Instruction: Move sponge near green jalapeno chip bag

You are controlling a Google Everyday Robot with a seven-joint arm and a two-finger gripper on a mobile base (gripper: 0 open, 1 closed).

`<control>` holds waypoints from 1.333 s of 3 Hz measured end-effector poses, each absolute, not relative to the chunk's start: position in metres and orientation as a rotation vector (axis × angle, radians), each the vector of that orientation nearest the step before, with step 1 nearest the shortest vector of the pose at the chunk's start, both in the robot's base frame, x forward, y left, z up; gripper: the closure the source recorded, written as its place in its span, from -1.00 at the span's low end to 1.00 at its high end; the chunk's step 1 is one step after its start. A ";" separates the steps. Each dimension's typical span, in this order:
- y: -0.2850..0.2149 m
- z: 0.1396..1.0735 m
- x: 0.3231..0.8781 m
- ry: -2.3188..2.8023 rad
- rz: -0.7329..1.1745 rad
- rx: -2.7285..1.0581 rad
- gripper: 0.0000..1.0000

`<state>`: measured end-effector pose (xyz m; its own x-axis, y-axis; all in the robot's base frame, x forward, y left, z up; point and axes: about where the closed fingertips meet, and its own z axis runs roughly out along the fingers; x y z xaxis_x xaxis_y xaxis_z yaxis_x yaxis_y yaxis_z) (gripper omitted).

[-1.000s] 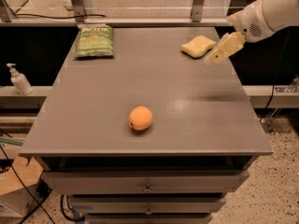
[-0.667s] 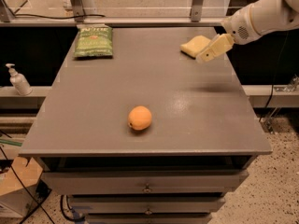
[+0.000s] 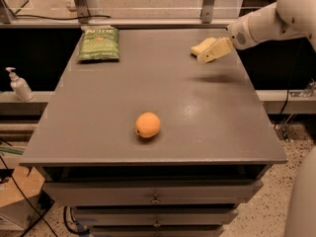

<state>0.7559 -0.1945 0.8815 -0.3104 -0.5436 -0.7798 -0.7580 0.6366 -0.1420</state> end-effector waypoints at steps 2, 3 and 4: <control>-0.186 0.850 0.798 1.989 0.331 -0.982 -1.00; -0.187 0.836 0.806 2.017 0.367 -0.963 -0.68; -0.192 0.830 0.808 2.041 0.385 -0.950 -0.21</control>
Offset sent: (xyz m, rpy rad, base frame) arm 0.0635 0.0058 -0.0439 0.0449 -0.0070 -0.0375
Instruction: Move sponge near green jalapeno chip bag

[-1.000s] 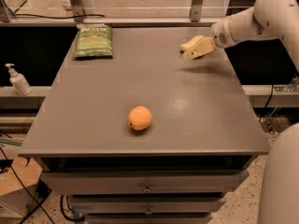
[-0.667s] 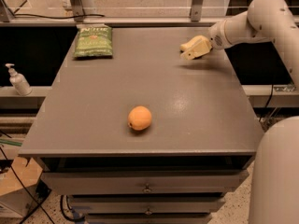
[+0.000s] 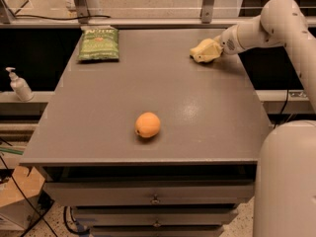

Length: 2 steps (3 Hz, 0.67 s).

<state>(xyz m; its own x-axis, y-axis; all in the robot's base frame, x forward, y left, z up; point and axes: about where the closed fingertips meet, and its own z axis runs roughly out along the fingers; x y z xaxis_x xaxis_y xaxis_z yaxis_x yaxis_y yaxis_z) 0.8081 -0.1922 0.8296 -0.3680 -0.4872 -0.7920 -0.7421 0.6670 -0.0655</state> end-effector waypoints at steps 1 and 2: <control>-0.188 0.846 0.807 2.002 0.384 -0.969 0.26; -0.155 0.886 0.796 1.894 0.389 -1.079 0.72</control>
Offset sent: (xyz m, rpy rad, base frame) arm -0.0328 0.0767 0.1221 -0.0287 -0.2362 0.2696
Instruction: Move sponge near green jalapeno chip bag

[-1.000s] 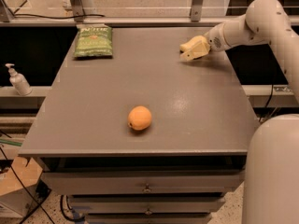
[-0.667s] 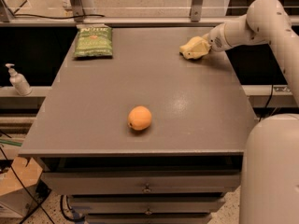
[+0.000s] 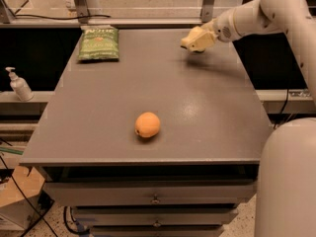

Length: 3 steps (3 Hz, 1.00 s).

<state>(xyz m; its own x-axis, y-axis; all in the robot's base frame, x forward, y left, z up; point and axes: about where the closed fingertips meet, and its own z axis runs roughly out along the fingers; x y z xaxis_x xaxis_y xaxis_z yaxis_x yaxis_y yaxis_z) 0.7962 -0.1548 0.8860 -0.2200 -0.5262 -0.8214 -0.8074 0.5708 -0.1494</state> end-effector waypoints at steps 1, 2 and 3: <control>-0.152 0.885 0.796 1.888 0.389 -1.091 1.00; -0.153 0.880 0.796 1.898 0.399 -1.089 1.00; -0.127 0.877 0.800 1.866 0.417 -1.096 1.00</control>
Offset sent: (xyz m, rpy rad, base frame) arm -0.0017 -0.0083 -0.0091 0.0027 0.0250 0.0000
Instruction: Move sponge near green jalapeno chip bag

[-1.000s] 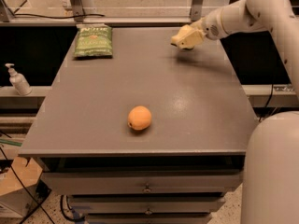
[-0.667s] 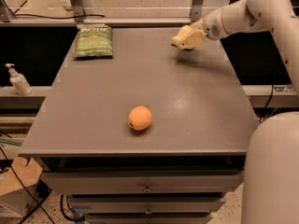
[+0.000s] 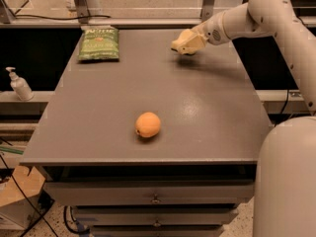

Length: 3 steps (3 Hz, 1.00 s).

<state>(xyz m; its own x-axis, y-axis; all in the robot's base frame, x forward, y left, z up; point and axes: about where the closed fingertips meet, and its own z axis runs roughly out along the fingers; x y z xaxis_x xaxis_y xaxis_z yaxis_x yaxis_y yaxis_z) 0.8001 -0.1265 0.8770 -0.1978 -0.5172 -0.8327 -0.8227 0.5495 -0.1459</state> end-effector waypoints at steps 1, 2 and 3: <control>-0.070 0.873 0.797 1.778 0.518 -1.149 1.00; -0.004 0.868 0.787 1.665 0.638 -1.235 1.00; 0.046 0.865 0.781 1.583 0.709 -1.301 0.67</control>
Offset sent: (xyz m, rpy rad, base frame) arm -0.0277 0.1954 -0.0103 0.1967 -0.0599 0.4056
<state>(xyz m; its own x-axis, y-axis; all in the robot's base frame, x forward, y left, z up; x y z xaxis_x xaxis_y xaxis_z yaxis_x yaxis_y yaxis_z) 0.7812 0.0464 0.8647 0.0002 -0.4143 -0.9101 -0.9549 0.2700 -0.1231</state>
